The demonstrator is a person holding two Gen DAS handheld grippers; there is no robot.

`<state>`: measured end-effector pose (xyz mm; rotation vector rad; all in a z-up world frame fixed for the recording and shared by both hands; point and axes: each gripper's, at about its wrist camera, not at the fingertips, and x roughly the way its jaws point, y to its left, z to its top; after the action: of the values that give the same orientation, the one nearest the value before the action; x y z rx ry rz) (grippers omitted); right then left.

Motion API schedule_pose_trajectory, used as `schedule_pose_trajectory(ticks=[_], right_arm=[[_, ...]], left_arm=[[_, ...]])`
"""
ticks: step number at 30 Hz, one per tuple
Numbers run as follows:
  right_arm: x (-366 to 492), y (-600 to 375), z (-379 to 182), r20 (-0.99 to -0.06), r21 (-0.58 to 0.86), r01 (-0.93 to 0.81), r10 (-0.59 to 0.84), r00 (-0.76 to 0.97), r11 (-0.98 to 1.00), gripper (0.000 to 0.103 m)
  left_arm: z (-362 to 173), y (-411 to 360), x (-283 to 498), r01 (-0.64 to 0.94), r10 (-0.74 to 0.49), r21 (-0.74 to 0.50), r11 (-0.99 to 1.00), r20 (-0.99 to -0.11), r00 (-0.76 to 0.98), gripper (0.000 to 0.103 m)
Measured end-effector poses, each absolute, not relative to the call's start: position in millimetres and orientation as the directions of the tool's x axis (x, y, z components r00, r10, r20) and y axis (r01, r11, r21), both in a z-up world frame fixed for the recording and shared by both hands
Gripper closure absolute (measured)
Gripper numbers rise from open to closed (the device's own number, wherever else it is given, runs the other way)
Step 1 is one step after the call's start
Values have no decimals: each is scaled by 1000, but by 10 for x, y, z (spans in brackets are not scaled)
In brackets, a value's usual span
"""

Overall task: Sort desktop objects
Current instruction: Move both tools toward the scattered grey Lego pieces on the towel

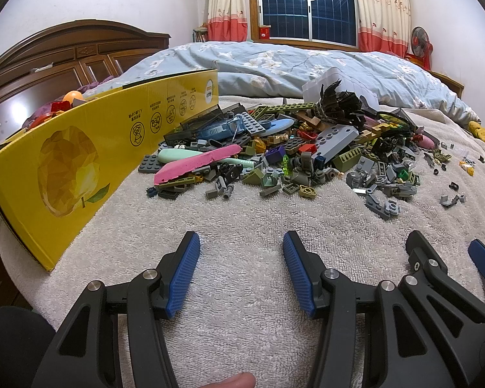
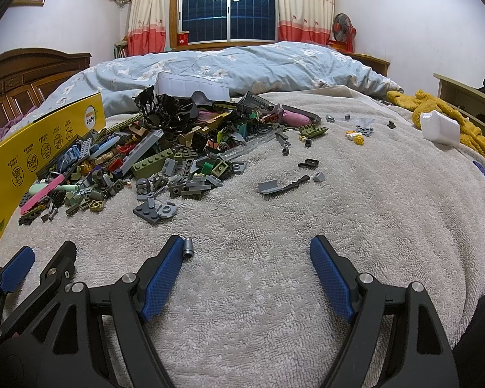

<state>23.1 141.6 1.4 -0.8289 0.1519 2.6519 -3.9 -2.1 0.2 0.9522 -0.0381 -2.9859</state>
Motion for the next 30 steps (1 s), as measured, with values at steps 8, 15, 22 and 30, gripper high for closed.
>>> schedule_pose_trajectory(ticks=[8, 15, 22, 30], right_arm=[[232, 1417, 13, -569, -4, -366, 303, -764, -930, 22], [230, 1416, 10, -569, -4, -366, 303, -765, -930, 22], [233, 1416, 11, -569, -3, -366, 303, -765, -930, 22], [242, 1450, 42, -576, 5, -306, 247, -779, -952, 24]], left_arm=[[3, -24, -44, 0, -14, 25, -1000, -579, -816, 48], [3, -27, -49, -1, -14, 25, -1000, -578, -816, 48], [4, -29, -54, 0, -15, 26, -1000, -578, -816, 48], [7, -41, -69, -3, -16, 31, -1000, -584, -812, 48]])
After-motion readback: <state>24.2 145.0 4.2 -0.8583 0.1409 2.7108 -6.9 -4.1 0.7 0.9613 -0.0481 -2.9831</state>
